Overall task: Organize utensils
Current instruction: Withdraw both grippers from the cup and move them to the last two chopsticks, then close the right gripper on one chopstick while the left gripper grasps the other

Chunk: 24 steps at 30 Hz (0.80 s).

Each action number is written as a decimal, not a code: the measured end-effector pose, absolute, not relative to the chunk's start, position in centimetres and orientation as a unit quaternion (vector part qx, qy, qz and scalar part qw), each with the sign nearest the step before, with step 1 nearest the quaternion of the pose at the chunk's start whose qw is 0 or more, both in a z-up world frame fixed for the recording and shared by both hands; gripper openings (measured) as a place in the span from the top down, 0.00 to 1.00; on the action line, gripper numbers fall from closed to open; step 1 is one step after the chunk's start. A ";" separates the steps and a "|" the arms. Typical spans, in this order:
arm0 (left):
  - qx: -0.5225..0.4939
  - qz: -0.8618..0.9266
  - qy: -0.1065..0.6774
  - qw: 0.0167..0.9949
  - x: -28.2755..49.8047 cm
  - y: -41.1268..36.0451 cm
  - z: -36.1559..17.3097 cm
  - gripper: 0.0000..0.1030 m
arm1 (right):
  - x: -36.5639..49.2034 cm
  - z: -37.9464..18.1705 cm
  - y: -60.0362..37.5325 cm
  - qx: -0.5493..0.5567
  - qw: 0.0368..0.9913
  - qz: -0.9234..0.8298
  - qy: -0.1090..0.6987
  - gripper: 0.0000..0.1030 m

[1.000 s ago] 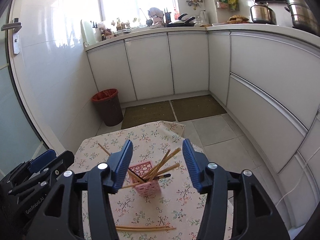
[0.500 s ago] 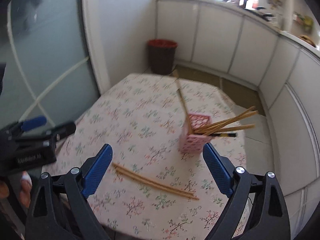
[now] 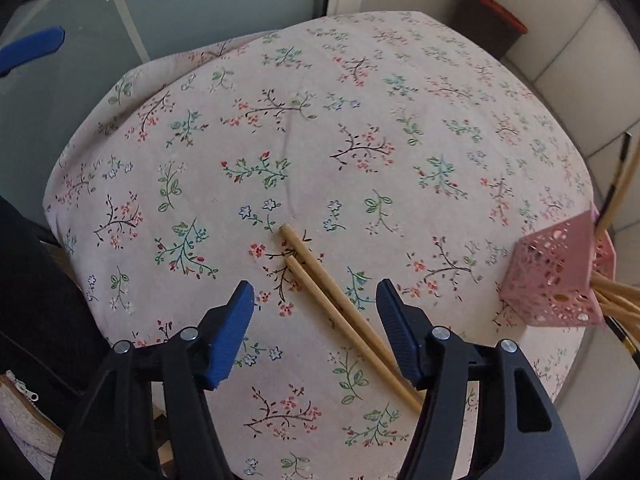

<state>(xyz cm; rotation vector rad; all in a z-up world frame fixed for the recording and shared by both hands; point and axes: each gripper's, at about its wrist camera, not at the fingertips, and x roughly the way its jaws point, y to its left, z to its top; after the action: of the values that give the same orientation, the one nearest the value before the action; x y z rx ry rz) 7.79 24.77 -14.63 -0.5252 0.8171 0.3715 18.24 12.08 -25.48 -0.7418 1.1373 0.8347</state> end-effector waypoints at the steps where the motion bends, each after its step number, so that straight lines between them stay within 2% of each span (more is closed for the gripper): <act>1: -0.255 0.177 0.391 0.867 7.9 25.0 -14.9 0.07 | 18.5 -25.8 12.3 -0.326 0.697 0.377 0.516 0.40; 5: -0.267 0.167 0.396 0.862 8.3 25.6 -15.6 0.07 | 19.3 -25.9 12.7 -0.292 0.695 0.394 0.526 0.45; 10: -0.273 0.156 0.399 0.862 8.7 25.7 -15.9 0.07 | 20.3 -25.6 12.7 -0.303 0.699 0.392 0.515 0.50; 24: -0.281 0.136 0.414 0.855 9.4 25.4 -16.6 0.07 | 21.1 -27.1 12.9 -0.356 0.659 0.411 0.519 0.53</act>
<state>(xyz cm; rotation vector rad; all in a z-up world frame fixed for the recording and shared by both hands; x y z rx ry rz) 9.43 25.35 -16.56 -0.5901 0.8703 0.2862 21.13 12.92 -27.06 -0.8059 1.1753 0.9314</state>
